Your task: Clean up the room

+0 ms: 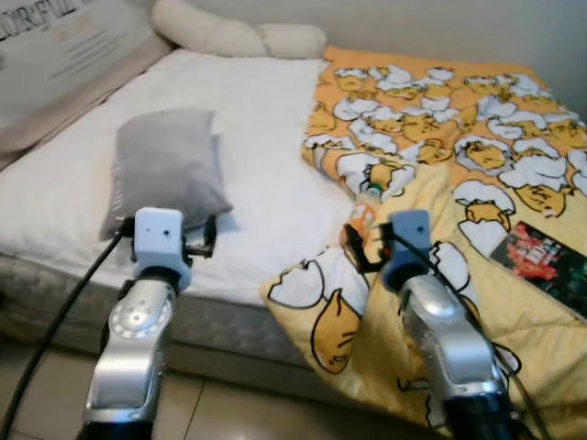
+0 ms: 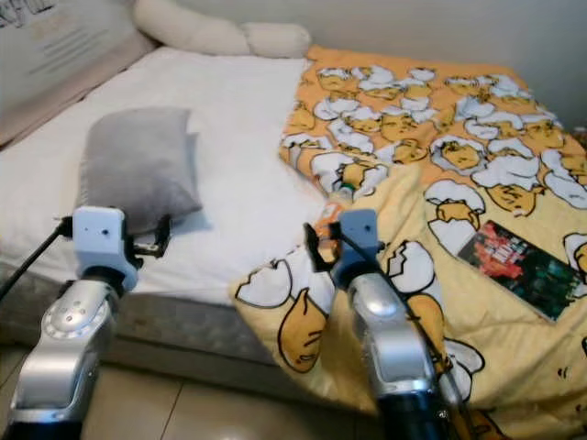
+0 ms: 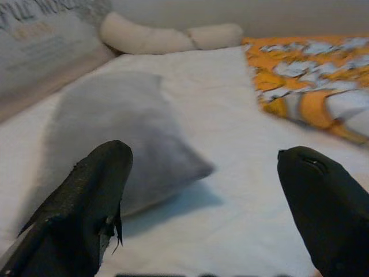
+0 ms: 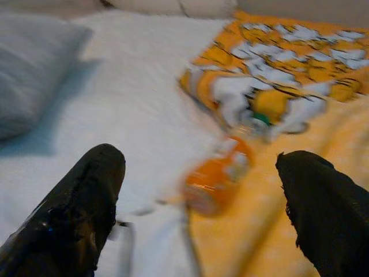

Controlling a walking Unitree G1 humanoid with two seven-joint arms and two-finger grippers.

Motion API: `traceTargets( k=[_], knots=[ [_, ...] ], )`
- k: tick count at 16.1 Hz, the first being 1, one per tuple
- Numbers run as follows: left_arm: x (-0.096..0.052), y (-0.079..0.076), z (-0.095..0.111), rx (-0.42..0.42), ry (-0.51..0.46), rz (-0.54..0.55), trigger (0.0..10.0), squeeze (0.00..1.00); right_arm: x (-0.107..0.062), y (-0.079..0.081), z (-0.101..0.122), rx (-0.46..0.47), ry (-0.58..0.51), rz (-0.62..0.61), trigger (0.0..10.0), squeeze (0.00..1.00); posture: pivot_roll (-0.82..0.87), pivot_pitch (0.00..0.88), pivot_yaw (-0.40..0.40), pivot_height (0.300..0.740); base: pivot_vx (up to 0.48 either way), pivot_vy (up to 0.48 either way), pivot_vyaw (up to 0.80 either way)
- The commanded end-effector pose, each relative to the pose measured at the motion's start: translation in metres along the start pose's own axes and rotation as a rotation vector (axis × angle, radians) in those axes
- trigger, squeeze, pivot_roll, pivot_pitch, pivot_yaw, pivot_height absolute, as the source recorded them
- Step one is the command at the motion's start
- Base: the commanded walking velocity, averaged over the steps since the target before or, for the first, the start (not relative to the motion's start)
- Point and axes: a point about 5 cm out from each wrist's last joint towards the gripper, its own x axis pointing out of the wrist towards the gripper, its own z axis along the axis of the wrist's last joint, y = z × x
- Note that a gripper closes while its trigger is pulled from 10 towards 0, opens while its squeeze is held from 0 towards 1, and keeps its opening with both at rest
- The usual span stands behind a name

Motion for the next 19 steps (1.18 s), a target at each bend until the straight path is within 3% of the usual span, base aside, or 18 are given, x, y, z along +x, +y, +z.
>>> traceTargets(
  k=[1, 8, 13, 15, 19],
  knots=[
    [-0.002, 0.003, -0.003, 0.004, 0.017, 0.009, 10.0, 0.0, 0.002, 0.004, 0.004, -0.006, -0.005, 0.008, 10.0, 0.0, 0.03, 0.0, -0.008, 0.74, 0.326, 0.0, 0.8],
    [0.0, 0.004, -0.002, -0.002, 0.018, 0.01, 10.0, 0.0, 0.007, -0.002, 0.008, 0.013, -0.006, -0.034, 10.0, 0.0, 0.03, 0.0, -0.008, 0.74, 0.329, 0.0, 0.11],
    [0.006, 0.001, 0.002, -0.005, 0.003, -0.006, 10.0, 0.0, 0.01, -0.007, 0.008, -0.024, 0.017, -0.045, 10.0, 0.0, 0.04, 0.0, -0.024, 0.74, 0.334, 0.0, 0.0],
    [0.007, 0.0, 0.003, -0.001, 0.001, -0.015, 10.0, 0.0, 0.011, -0.007, 0.007, -0.027, 0.04, -0.05, 10.0, 0.0, 0.04, 0.0, -0.023, 0.74, 0.334, 0.0, -0.74],
    [0.006, -0.002, 0.001, 0.009, 0.014, -0.043, 10.0, 0.0, 0.014, -0.006, 0.008, -0.02, 0.039, -0.044, 10.0, 0.0, 0.04, 0.0, -0.018, 0.74, 0.138, 0.0, 0.0]
  ],
)
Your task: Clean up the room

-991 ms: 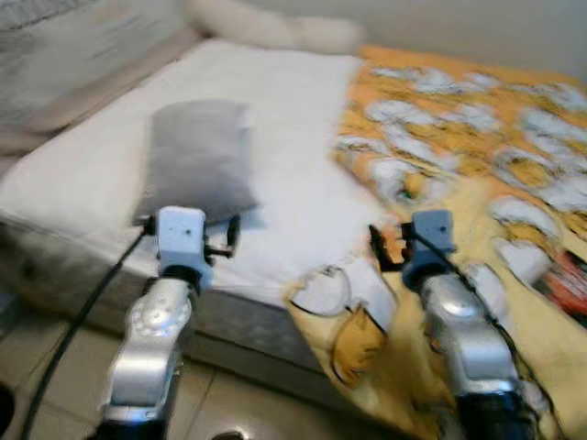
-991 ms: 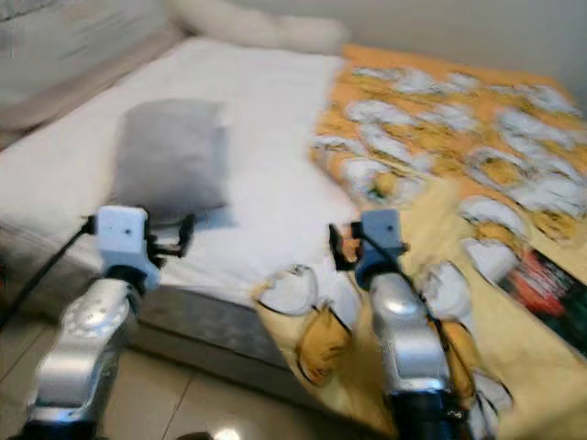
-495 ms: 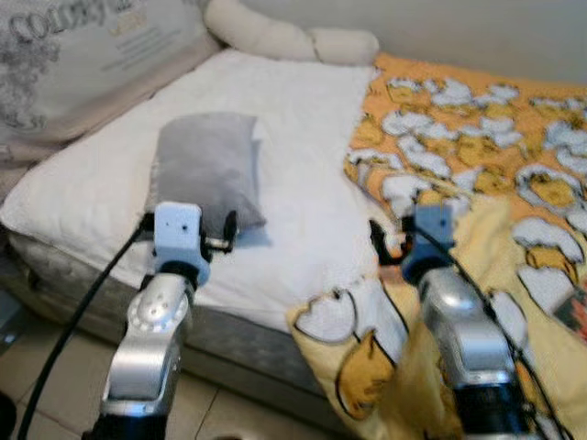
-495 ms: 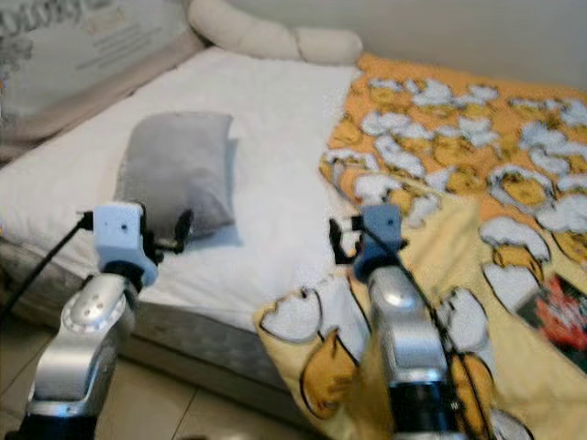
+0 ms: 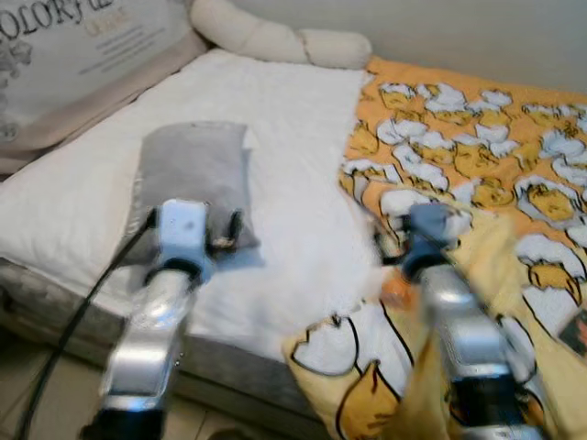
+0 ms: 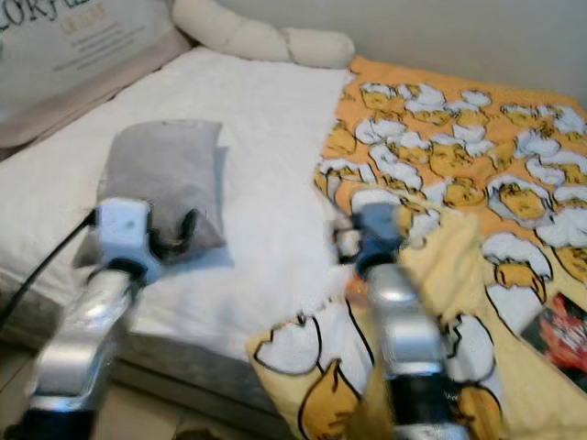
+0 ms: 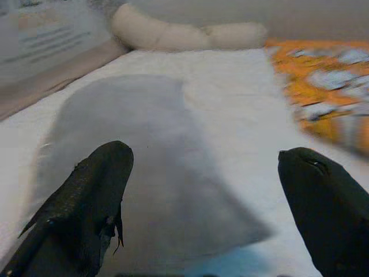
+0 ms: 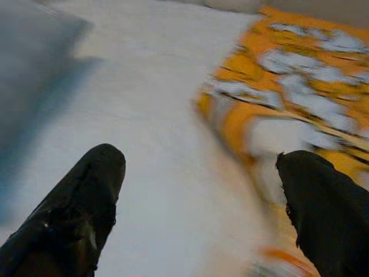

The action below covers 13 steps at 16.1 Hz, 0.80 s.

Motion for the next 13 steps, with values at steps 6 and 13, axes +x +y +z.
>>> traceTargets(
  k=[6, 13],
  knots=[
    [-0.003, -0.022, -0.001, 0.155, 0.042, -0.343, 10.0, 0.0, 0.028, -0.026, -0.021, 0.027, 0.222, -0.2, 10.0, 1.0, 0.07, 0.0, -0.014, 0.74, 0.0, 0.0, 0.0],
    [0.0, -0.02, 0.003, 0.263, 0.083, -0.522, 10.0, 0.0, 0.047, -0.051, -0.037, -0.02, 0.372, -0.338, 10.0, 0.0, 0.12, 0.0, 0.001, 0.74, 0.0, 0.0, 0.0]
  ],
)
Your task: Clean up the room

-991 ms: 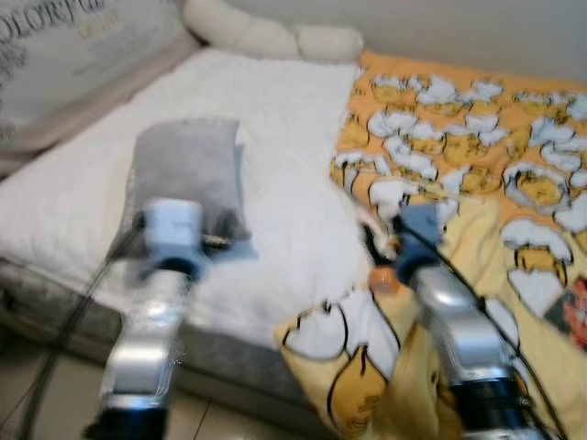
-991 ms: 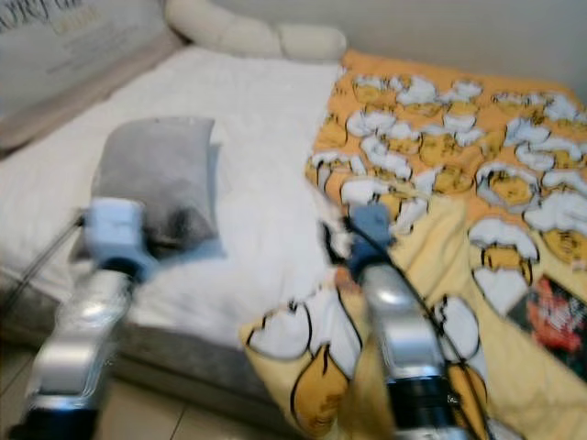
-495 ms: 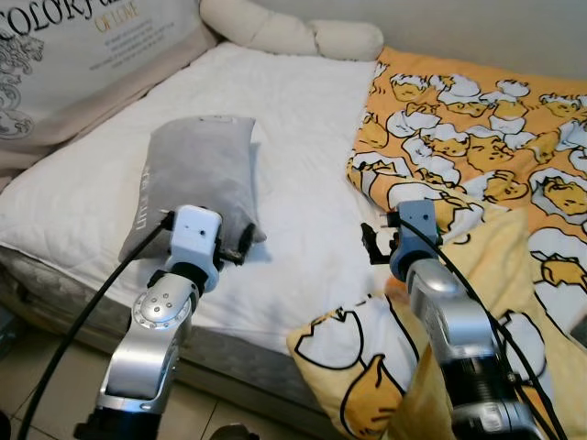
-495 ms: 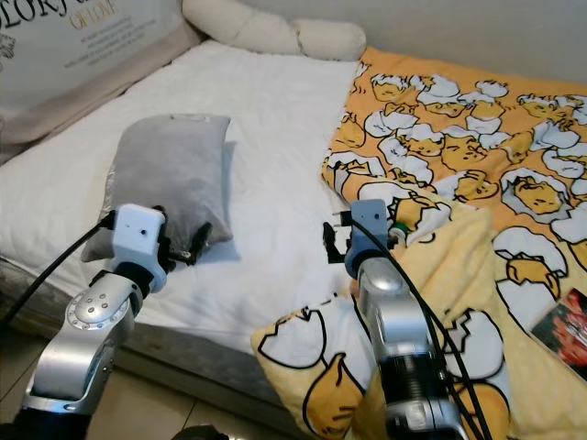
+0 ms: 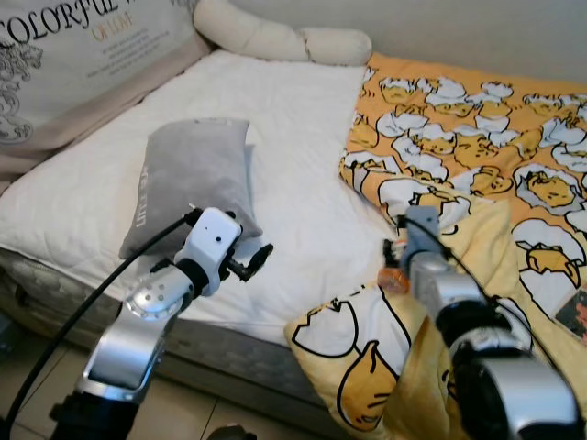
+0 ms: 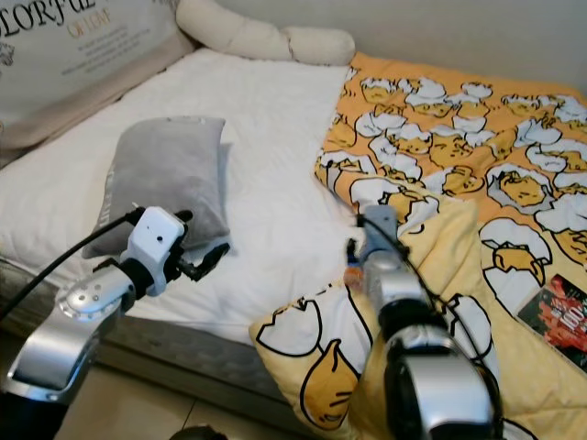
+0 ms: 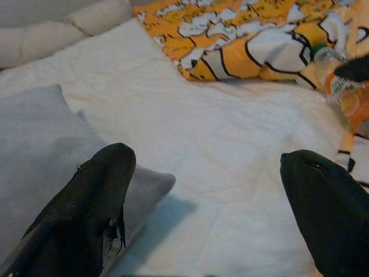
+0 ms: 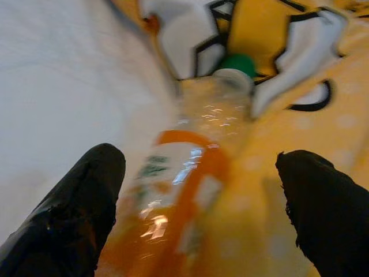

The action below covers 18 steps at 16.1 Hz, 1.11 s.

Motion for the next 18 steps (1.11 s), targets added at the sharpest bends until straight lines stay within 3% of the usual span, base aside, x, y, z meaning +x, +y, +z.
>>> traceTargets(
  k=[1, 3, 5, 7, 8, 9, 10, 11, 13, 14, 15, 16, 17, 18],
  knots=[
    [0.0, -0.002, 0.001, 0.011, 0.009, -0.028, 10.0, 0.0, 0.001, -0.003, 0.002, -0.004, -0.005, -0.021, 10.0, 0.0, 0.13, 0.0, 0.003, 0.74, 0.0, 0.0, 0.0],
    [-0.003, -0.004, 0.0, 0.015, 0.019, -0.043, 10.0, 0.0, 0.002, -0.003, -0.003, 0.043, 0.034, -0.013, 10.0, 0.0, 0.14, 0.0, 0.001, 0.74, 0.0, 0.0, 0.0],
    [-0.005, -0.005, -0.001, 0.016, 0.025, -0.055, 10.0, 0.0, 0.002, 0.001, -0.014, 0.173, 0.121, 0.044, 10.0, 0.0, 0.15, 0.0, -0.004, 0.74, 0.0, 0.0, 0.0],
    [-0.007, -0.006, -0.002, 0.014, 0.029, -0.063, 10.0, 0.0, 0.002, 0.009, -0.018, 0.275, 0.141, 0.132, 10.0, 0.0, 0.15, 0.0, -0.007, 0.74, 0.0, 0.0, 0.0],
    [-0.007, -0.007, -0.002, 0.013, 0.03, -0.066, 10.0, 0.0, 0.002, 0.009, -0.018, 0.277, 0.134, 0.144, 9.5, 0.0, 0.14, 0.0, -0.006, 0.74, 0.0, 0.0, 0.0],
    [-0.006, -0.007, -0.002, 0.012, 0.032, -0.071, 10.0, 0.0, 0.002, 0.01, -0.017, 0.263, 0.13, 0.159, 6.7, 0.0, 0.14, 0.0, -0.006, 0.74, 0.0, 0.0, 0.0],
    [-0.005, -0.007, -0.002, 0.012, 0.033, -0.076, 10.0, 0.0, 0.001, 0.011, -0.018, 0.246, 0.131, 0.179, 5.6, 0.0, 0.14, 0.0, -0.004, 0.74, 0.0, 0.0, 0.0],
    [-0.004, -0.007, -0.001, 0.012, 0.033, -0.079, 10.0, 0.0, 0.001, 0.012, -0.02, 0.235, 0.139, 0.193, 2.9, 0.0, 0.14, 0.0, 0.0, 0.74, 0.0, 0.0, 0.0],
    [-0.003, -0.008, -0.001, 0.014, 0.033, -0.087, 10.0, 0.0, 0.001, 0.013, -0.028, 0.229, 0.172, 0.204, 3.0, 0.0, 0.14, 0.0, 0.001, 0.74, 0.0, 0.0, 0.0],
    [-0.002, -0.009, -0.001, 0.018, 0.035, -0.101, 10.0, 0.0, 0.0, 0.008, -0.042, 0.273, 0.234, 0.174, 5.5, 0.0, 0.14, 0.0, 0.001, 0.74, 0.0, 0.0, 0.0],
    [-0.002, -0.009, -0.001, 0.019, 0.036, -0.105, 10.0, 0.0, 0.0, 0.007, -0.047, 0.292, 0.253, 0.162, 5.5, 0.0, 0.14, 0.0, 0.001, 0.74, 0.0, 0.0, 0.0],
    [-0.002, -0.01, -0.001, 0.021, 0.038, -0.109, 10.0, 0.0, -0.001, 0.005, -0.053, 0.33, 0.271, 0.158, 3.8, 0.0, 0.14, 0.0, 0.001, 0.74, 0.0, 0.0, 0.0],
    [-0.003, -0.01, -0.002, 0.024, 0.041, -0.112, 10.0, 0.0, -0.001, 0.004, -0.056, 0.347, 0.279, 0.158, 0.5, 0.0, 0.15, 0.0, 0.001, 0.74, 0.0, 0.0, 0.0],
    [-0.003, -0.01, -0.002, 0.024, 0.041, -0.113, 10.0, 0.0, -0.001, 0.004, -0.057, 0.349, 0.282, 0.158, 0.5, 0.0, 0.15, 0.0, 0.001, 0.74, 0.0, 0.0, 0.0]
  ],
)
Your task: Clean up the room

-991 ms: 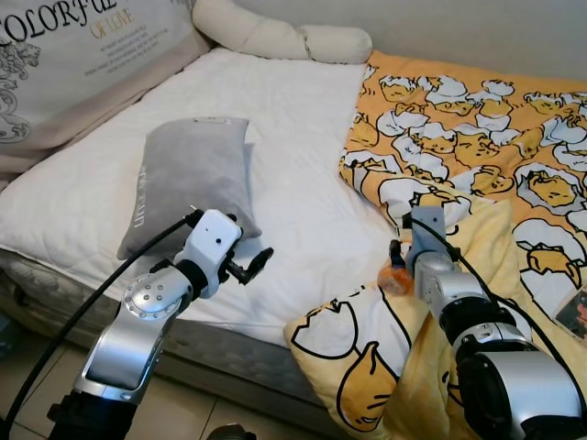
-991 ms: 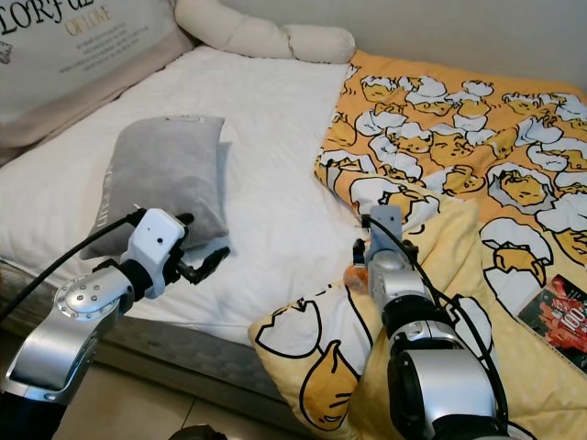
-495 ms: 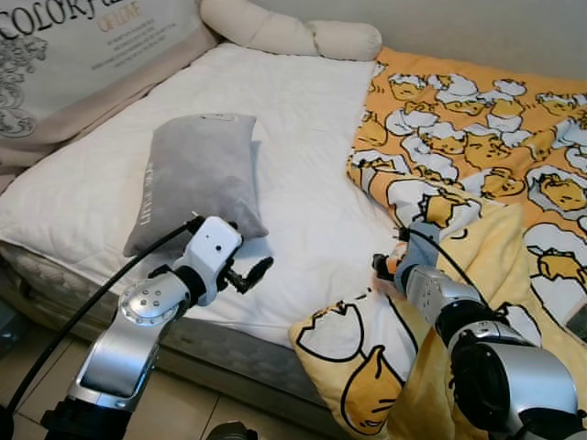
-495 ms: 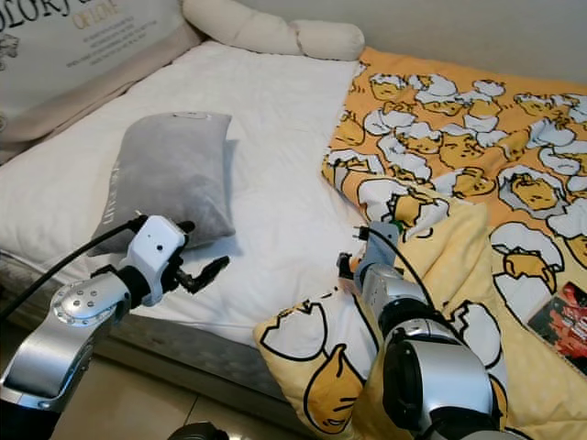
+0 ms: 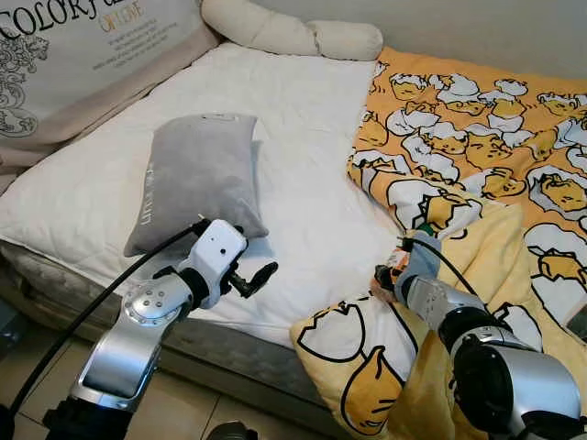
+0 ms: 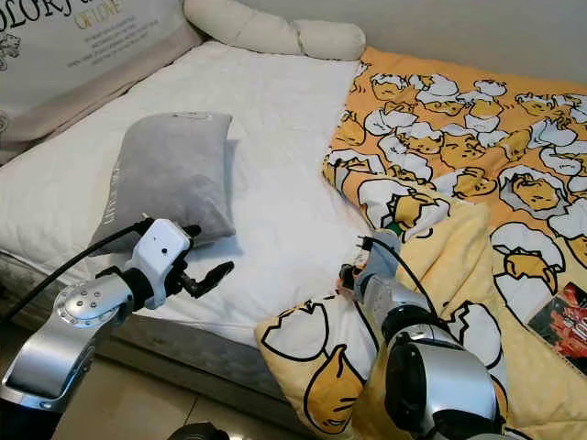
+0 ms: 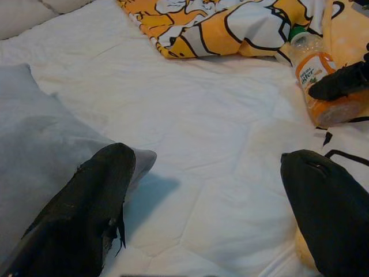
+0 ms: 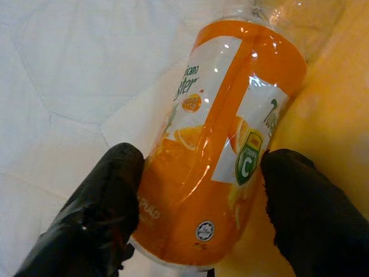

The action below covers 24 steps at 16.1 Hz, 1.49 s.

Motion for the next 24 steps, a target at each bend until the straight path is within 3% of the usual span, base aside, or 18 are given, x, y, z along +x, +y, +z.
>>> traceTargets(
  k=[1, 4, 8, 10, 13, 16, 17, 18, 20, 22, 24],
  knots=[
    [0.002, 0.0, 0.003, 0.014, 0.002, -0.018, 10.0, 0.0, 0.001, -0.012, -0.015, 0.052, 0.061, -0.027, 0.0, 0.0, 0.15, 0.0, 0.007, 0.74, 0.0, 0.0, 0.0],
    [0.005, 0.001, 0.003, 0.022, 0.003, -0.031, 10.0, 0.0, 0.001, -0.017, -0.019, 0.138, 0.076, -0.044, 0.0, 0.0, 0.14, 0.0, 0.014, 0.74, 0.0, 0.0, 0.0],
    [0.008, 0.005, 0.003, 0.026, -0.004, -0.027, 10.0, 0.0, 0.0, -0.018, -0.01, 0.164, 0.026, -0.022, 0.0, 0.0, 0.1, 0.0, 0.041, 0.74, 0.0, 0.0, 0.0],
    [0.005, 0.011, 0.0, -0.009, -0.008, 0.02, 10.0, 0.0, -0.003, -0.008, 0.015, 0.15, -0.089, 0.131, 0.0, 0.0, 0.06, 0.0, 0.066, 0.74, 0.0, 0.0, 0.0],
    [-0.006, 0.01, -0.01, -0.065, 0.008, 0.08, 10.0, 0.0, -0.015, 0.004, 0.032, 0.022, -0.193, 0.349, 0.0, 0.0, 0.02, 0.0, 0.081, 0.74, 0.0, 0.0, 0.0],
    [-0.011, 0.002, -0.017, -0.114, 0.008, 0.143, 10.0, 0.0, -0.046, 0.002, 0.031, -0.114, -0.352, 0.406, 0.0, 0.0, 0.0, 0.0, 0.075, 0.74, 0.0, 0.0, 0.0],
    [-0.01, 0.001, -0.017, -0.129, -0.003, 0.176, 10.0, 0.0, -0.057, 0.004, 0.034, -0.17, -0.461, 0.405, 0.0, 0.0, 0.0, 0.0, 0.073, 0.74, 0.0, 0.0, 0.0],
    [-0.008, 0.001, -0.015, -0.137, -0.021, 0.228, 10.0, 0.0, -0.067, 0.009, 0.037, -0.181, -0.551, 0.392, 10.0, 0.0, 0.0, 0.0, 0.068, 0.74, 0.0, 0.0, 0.0],
    [-0.004, 0.004, -0.008, -0.167, -0.069, 0.34, 10.0, 0.0, -0.084, 0.016, 0.042, -0.197, -0.677, 0.341, 10.0, 0.0, 0.0, 0.0, 0.053, 0.74, 0.0, 0.0, 0.0],
    [-0.004, 0.003, -0.007, -0.177, -0.082, 0.371, 10.0, 0.0, -0.085, 0.013, 0.04, -0.198, -0.691, 0.216, 10.0, 0.0, 0.01, 0.0, 0.045, 0.74, 0.0, 0.0, 0.0],
    [-0.006, 0.002, -0.008, -0.175, -0.077, 0.379, 10.0, 0.0, -0.089, 0.015, 0.048, -0.197, -0.766, 0.168, 10.0, 0.0, 0.01, 0.0, 0.039, 0.74, 0.0, 0.0, 0.0]
  ],
)
